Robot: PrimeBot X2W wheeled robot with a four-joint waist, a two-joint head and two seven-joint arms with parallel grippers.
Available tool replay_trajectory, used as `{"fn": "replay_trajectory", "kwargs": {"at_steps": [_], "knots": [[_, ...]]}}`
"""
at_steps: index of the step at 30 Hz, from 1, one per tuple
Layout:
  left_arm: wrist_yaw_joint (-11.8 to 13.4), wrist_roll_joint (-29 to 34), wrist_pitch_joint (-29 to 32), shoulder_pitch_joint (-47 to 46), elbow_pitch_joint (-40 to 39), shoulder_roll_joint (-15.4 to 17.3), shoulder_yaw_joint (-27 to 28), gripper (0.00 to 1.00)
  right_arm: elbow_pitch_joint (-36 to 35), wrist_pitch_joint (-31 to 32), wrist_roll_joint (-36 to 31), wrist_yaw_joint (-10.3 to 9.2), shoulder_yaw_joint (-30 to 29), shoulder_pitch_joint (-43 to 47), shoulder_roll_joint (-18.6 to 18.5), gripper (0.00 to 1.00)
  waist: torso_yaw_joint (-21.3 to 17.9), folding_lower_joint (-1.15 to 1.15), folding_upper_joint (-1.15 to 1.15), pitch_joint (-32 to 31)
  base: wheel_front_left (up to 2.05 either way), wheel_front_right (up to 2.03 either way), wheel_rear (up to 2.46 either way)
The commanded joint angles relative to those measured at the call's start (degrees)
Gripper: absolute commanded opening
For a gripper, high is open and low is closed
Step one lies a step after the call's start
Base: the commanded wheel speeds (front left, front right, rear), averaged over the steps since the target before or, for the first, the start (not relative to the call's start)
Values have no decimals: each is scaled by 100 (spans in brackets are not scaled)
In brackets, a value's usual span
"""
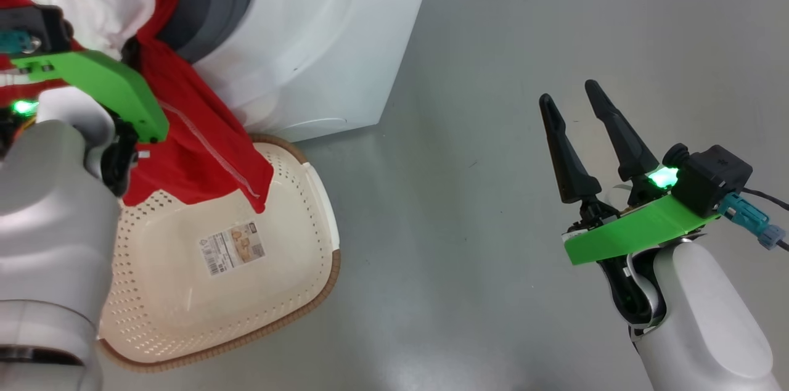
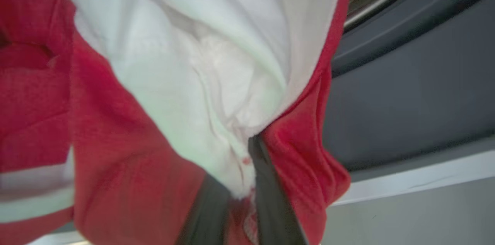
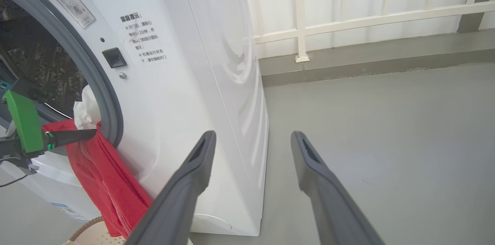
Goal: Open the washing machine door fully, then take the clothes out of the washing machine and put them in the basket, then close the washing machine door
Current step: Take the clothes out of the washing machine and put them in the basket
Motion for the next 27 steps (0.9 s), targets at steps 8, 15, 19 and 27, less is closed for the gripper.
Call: {"fn": "replay_trajectory", "kwargs": {"at_steps": [8,15,19,27], "knots": [[-9,-374,-615,353,-815,171,-387,0,-127,-26,-96,9,25,65,22,100,219,0,0,-115,0,0,0],[-9,-640,-1008,761,-1441,323,-741,0,-118,-26,-106,9,-3,125,5,100,330,0,0,-266,0,0,0],[-10,-717,-1230,1086,-1917,518,-884,0,-102,-26,-99,9,1,187,-4,100,365,0,0,-371,0,0,0],[136,-747,-1437,2096,-3321,843,-875,0,-89,-26,-63,9,-8,318,-29,100,445,0,0,-568,0,0,0]]}}
